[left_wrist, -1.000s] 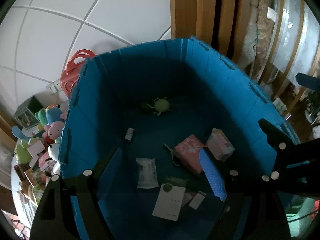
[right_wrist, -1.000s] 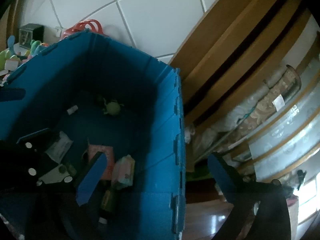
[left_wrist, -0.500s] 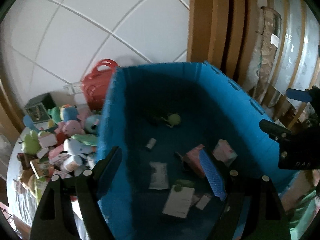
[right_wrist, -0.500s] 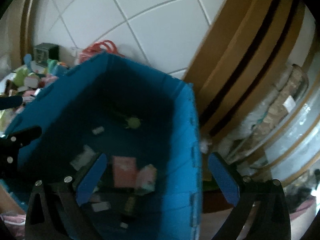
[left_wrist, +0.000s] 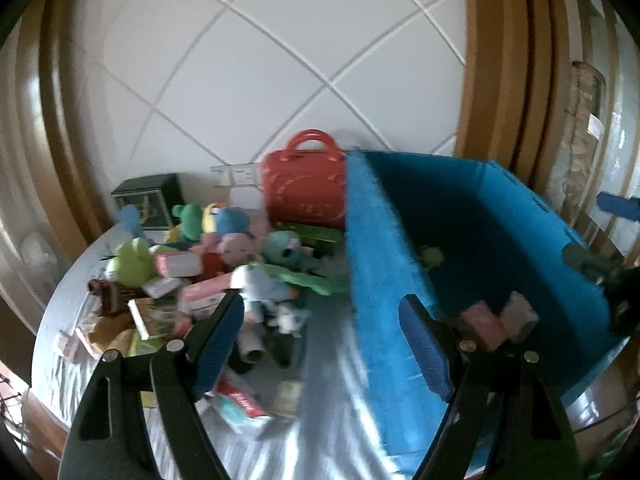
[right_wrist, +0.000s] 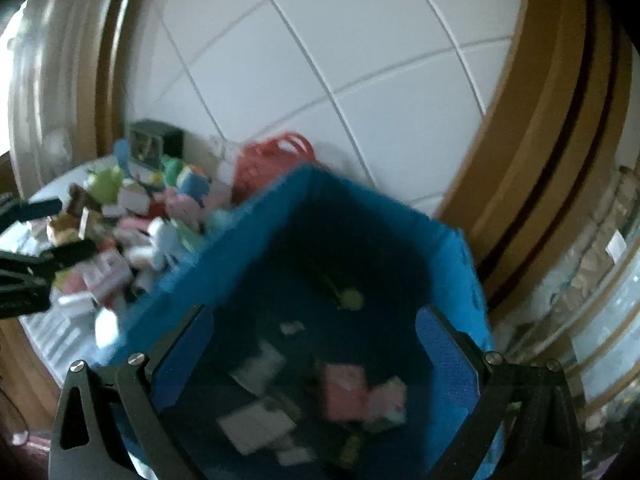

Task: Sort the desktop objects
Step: 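Lift both tools out of the crate and back over the heap, then grasp the white paper roll with the left tool while the right tool grasps the Tylenol box, then carry the paper roll and Tylenol box over the blue crate with both tools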

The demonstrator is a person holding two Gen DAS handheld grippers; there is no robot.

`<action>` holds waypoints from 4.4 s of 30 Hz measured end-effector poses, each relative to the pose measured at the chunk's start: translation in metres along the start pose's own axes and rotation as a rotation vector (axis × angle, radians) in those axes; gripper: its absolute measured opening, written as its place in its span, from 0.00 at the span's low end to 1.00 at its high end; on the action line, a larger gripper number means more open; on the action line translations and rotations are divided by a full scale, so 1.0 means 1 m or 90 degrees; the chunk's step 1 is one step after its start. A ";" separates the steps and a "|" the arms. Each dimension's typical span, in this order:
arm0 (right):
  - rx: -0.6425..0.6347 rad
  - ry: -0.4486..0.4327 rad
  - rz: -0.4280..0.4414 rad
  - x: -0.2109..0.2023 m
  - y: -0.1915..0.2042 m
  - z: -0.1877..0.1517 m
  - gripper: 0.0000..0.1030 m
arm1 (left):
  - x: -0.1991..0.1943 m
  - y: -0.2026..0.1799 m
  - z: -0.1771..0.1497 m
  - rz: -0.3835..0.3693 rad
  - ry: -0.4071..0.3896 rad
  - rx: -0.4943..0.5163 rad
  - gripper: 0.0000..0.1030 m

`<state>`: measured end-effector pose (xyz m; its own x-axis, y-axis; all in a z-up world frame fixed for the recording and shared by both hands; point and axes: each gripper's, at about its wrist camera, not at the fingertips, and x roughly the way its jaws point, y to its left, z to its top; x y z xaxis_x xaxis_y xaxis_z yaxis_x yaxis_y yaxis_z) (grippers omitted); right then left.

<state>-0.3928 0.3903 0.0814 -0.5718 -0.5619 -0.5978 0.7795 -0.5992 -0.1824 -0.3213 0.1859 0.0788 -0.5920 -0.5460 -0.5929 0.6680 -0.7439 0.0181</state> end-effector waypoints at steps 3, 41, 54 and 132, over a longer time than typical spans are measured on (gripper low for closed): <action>0.004 -0.025 0.015 -0.010 0.036 0.018 1.00 | -0.003 0.043 -0.012 0.002 0.001 -0.003 0.77; -0.029 0.332 0.177 0.244 0.349 -0.102 1.00 | 0.224 0.228 -0.232 -0.037 0.373 0.011 0.77; -0.084 0.369 0.218 0.272 0.383 -0.117 1.00 | 0.218 0.248 -0.258 0.004 0.416 -0.091 0.55; 0.105 -0.057 0.006 0.066 0.266 0.069 0.69 | 0.055 0.175 -0.038 -0.038 -0.026 -0.006 0.44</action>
<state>-0.2407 0.1541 0.0471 -0.5908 -0.6115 -0.5263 0.7365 -0.6751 -0.0424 -0.2197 0.0405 0.0193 -0.6480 -0.5163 -0.5599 0.6353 -0.7719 -0.0234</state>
